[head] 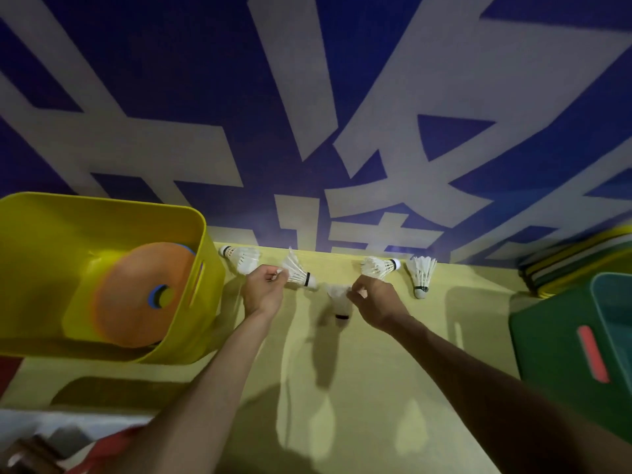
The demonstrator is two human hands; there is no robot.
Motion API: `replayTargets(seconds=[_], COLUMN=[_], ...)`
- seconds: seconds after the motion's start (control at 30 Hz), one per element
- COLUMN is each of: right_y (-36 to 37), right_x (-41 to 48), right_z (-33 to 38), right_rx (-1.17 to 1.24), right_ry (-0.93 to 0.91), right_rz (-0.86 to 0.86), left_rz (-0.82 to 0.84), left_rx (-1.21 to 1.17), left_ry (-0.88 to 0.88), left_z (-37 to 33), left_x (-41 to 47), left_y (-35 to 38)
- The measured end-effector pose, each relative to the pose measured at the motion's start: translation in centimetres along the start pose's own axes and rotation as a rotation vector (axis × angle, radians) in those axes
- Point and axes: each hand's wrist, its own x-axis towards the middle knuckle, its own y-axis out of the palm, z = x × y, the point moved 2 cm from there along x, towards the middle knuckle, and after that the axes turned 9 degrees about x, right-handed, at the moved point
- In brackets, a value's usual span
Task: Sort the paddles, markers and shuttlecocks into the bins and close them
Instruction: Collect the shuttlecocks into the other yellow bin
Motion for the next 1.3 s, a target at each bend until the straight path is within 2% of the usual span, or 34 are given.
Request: replayTargets(seconds=[0.17, 0.37, 0.63, 0.93, 1.2, 1.3], right_y=[-3.7, -9.5, -17.6, -24.7, -28.5, -29.5], right_x=[-4.5, -11.0, -20.6, -30.7, -37.9, -39.7], right_z=[0.1, -0.6, -7.7, -21.0, -31.1, -34.3], right_rx=[0.048, 0.102, 0.218, 0.469, 0.462, 0.376], right_ry=[-0.085, -0.183, -0.278, -0.16, -0.016, 0.048], right_rz=[-0.084, -0.155, -0.224, -0.356, -0.46, -0.466], left_rz=[0.021, 0.047, 0.208, 0.379, 0.523, 0.613], left_rx=[-0.101, -0.111, -0.038, 0.052, 0.139, 0.185], left_ry=[0.113, 0.237, 0.422, 0.582, 0.739, 0.799], left_z=[-1.9, -5.1, -9.3, -11.3, -11.9, -11.7], left_x=[-5.5, -14.1, -27.1, -38.7, -47.8, -49.9], left_y=[-1.2, -2.1, 2.0, 12.4, 20.2, 22.7])
